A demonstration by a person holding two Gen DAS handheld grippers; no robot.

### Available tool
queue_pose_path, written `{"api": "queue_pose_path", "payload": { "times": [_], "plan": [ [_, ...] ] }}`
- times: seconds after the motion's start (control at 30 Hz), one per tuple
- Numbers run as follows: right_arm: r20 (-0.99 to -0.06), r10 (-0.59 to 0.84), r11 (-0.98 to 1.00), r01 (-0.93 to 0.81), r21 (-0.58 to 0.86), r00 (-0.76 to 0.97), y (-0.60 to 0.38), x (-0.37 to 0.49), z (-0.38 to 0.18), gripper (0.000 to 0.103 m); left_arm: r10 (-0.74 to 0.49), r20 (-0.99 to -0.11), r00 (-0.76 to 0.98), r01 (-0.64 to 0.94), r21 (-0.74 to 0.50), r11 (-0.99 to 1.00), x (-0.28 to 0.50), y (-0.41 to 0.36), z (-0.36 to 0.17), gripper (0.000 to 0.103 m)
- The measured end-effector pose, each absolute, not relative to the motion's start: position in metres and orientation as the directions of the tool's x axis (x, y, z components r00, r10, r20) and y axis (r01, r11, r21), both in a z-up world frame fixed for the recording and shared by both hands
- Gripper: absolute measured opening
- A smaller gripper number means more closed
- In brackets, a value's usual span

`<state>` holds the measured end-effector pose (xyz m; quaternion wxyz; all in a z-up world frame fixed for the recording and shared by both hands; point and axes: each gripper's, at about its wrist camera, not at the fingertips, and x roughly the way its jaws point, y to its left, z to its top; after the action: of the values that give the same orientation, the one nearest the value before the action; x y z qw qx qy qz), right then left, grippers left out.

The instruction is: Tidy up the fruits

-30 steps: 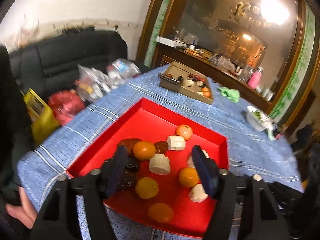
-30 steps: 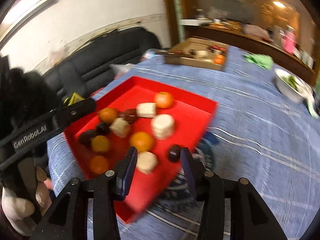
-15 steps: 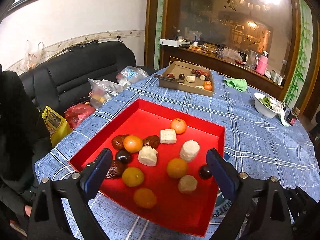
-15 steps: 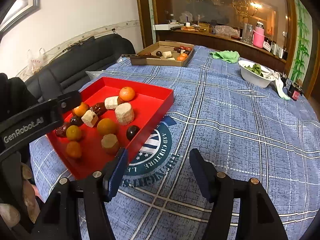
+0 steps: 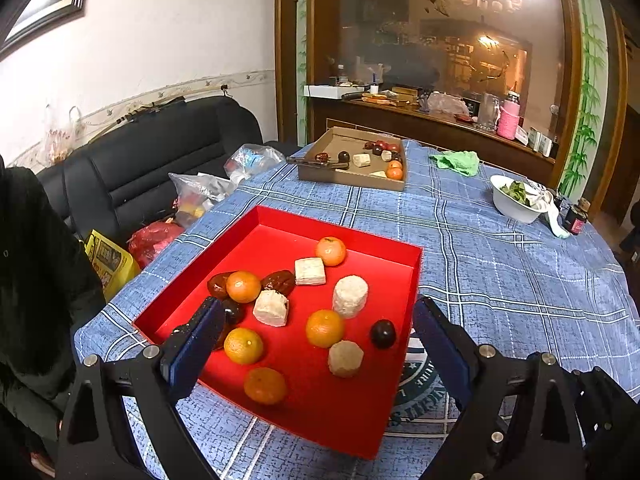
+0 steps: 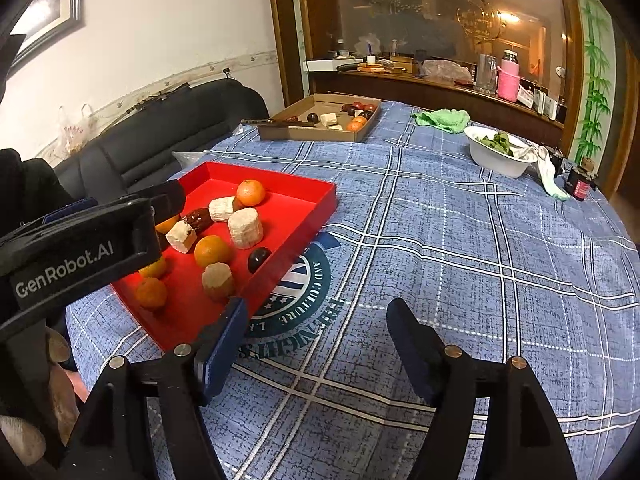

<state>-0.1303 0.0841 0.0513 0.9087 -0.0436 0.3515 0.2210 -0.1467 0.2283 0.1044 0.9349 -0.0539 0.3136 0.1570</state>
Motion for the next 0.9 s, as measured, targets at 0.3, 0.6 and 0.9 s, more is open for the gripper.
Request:
{"api": "queue_pose_path", "payload": {
  "times": [0.3, 0.6, 0.9],
  "plan": [
    [-0.655, 0.365, 0.902, -0.426, 0.072, 0.662, 0.081, -0.135, 0.051, 0.080, 0.262, -0.599, 0.757, -0.325, 0.003, 0.946, -0.150, 0.224, 0.105, 0.094],
    [-0.659, 0.360, 0.902, -0.426, 0.065, 0.661, 0.080, -0.137, 0.050, 0.081, 0.225, -0.641, 0.734, -0.332, -0.050, 0.942, -0.145, 0.256, 0.103, 0.094],
    [-0.667, 0.371, 0.901, -0.425, 0.089, 0.646, 0.078, -0.134, 0.043, 0.082, 0.480, -0.722, 0.498, -0.597, 0.115, 0.794, -0.123, 0.367, 0.063, 0.095]
  ]
}}
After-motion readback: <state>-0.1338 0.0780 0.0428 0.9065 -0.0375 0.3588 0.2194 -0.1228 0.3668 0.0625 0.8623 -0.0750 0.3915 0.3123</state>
